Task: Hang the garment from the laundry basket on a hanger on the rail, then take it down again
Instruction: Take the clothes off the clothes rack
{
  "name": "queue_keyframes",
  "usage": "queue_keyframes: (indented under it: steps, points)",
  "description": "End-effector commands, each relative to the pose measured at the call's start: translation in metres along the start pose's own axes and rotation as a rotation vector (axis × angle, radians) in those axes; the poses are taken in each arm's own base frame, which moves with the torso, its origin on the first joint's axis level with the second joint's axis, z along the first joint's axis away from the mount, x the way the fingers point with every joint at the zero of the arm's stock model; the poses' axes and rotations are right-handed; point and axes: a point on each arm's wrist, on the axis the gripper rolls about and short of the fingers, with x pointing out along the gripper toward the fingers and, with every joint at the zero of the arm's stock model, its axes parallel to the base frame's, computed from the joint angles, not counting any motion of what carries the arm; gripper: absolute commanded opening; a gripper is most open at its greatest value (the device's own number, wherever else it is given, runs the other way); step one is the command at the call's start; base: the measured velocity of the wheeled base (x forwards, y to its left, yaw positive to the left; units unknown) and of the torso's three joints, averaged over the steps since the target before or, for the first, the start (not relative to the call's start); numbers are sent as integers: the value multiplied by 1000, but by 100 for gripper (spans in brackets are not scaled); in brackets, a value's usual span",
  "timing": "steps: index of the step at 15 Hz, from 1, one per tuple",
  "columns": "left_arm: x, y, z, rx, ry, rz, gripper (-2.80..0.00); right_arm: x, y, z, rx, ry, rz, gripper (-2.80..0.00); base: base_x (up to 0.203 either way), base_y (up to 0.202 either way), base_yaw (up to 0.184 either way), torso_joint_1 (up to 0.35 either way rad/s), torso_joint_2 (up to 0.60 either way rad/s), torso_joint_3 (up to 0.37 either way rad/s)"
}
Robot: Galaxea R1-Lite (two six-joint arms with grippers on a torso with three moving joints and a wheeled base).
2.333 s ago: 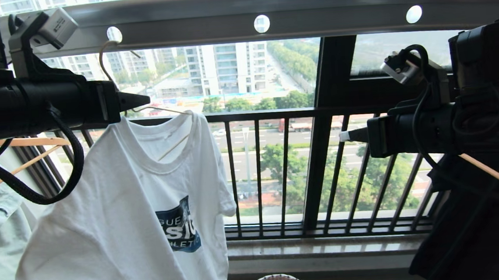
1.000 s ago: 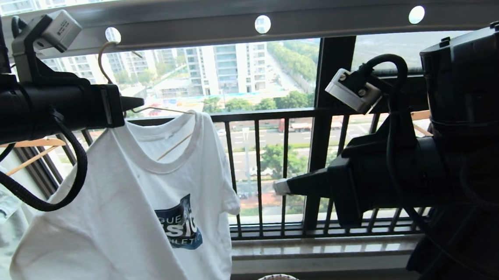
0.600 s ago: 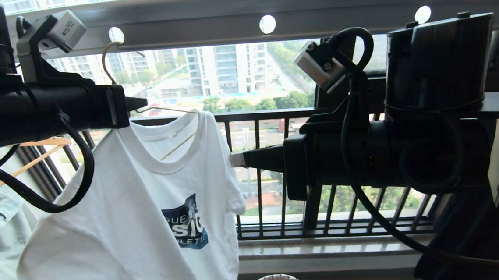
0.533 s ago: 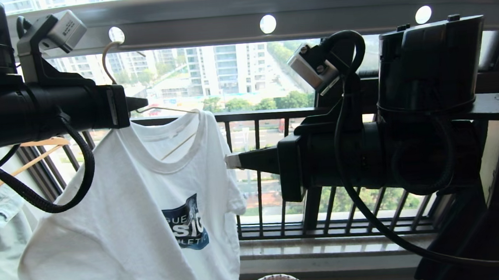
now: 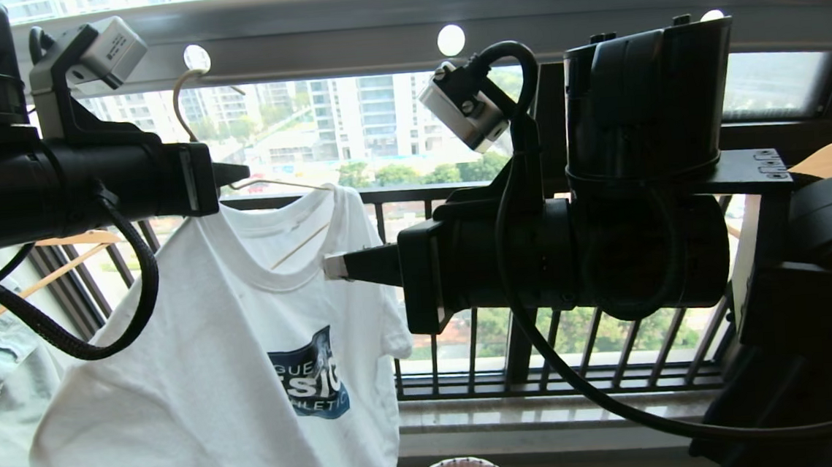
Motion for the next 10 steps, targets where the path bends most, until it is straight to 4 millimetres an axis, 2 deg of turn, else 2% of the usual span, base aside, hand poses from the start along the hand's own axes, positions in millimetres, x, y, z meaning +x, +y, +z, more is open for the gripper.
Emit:
queue_keyframes:
  steps: [1,4,10]
  points:
    - [2,0,-3,-4,14,-2,-280,7,-1,2,-1,-5,7,-280,0,0,0,0,0,0]
    - [1,0,-3,-5,13,-3,-280,21,2,-7,0,17,30,-280,0,0,0,0,0,0]
    - [0,-4,-6,-26,22,-19,-280,53,-6,-2,-15,-26,46,-280,0,0,0,0,0,0]
